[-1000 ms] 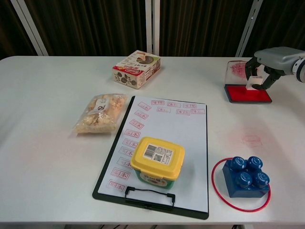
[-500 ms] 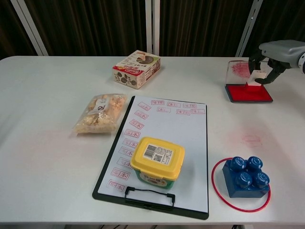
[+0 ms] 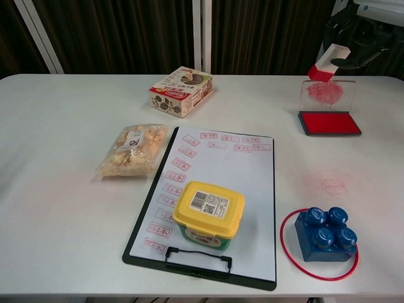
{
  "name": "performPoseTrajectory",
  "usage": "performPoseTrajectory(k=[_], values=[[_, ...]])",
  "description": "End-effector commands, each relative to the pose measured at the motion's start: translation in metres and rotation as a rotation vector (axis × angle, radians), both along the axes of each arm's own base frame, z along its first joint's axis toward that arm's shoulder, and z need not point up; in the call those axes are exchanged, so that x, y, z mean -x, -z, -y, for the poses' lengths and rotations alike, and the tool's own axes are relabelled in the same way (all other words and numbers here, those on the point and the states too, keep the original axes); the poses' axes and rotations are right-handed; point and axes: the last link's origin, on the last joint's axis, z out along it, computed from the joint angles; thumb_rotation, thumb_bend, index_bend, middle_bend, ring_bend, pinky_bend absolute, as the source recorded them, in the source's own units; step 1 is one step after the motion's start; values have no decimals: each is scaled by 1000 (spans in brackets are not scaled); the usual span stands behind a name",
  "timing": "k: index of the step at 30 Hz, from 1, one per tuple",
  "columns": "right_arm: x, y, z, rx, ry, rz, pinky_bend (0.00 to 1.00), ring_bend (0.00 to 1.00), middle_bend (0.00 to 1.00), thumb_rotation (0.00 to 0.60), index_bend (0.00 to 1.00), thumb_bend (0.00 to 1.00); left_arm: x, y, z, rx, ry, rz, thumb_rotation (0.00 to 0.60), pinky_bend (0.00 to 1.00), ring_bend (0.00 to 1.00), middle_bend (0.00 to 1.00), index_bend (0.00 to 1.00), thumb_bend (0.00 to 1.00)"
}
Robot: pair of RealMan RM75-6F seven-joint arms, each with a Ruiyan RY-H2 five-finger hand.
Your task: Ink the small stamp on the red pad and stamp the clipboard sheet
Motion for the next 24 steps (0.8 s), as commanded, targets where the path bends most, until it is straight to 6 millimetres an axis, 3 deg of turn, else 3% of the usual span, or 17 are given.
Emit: performPoseTrajectory(k=[1,12,24], values=[[-28,4,-16,-42,-83,-14,1000,909,816,600,930,441,1,-1,1,-2,-3,-1,600,160,51,66,66,0],[-88,60,-35,-131,-187,-86,1000,909,815,600,930,441,7,-7,6,-20,-13,9,600,160,51,66,66,0],[-112,109,-29,-191,-382,-200,1000,909,820,600,940,441,11,-6,9,-14,-15,21,600,160,51,66,66,0]])
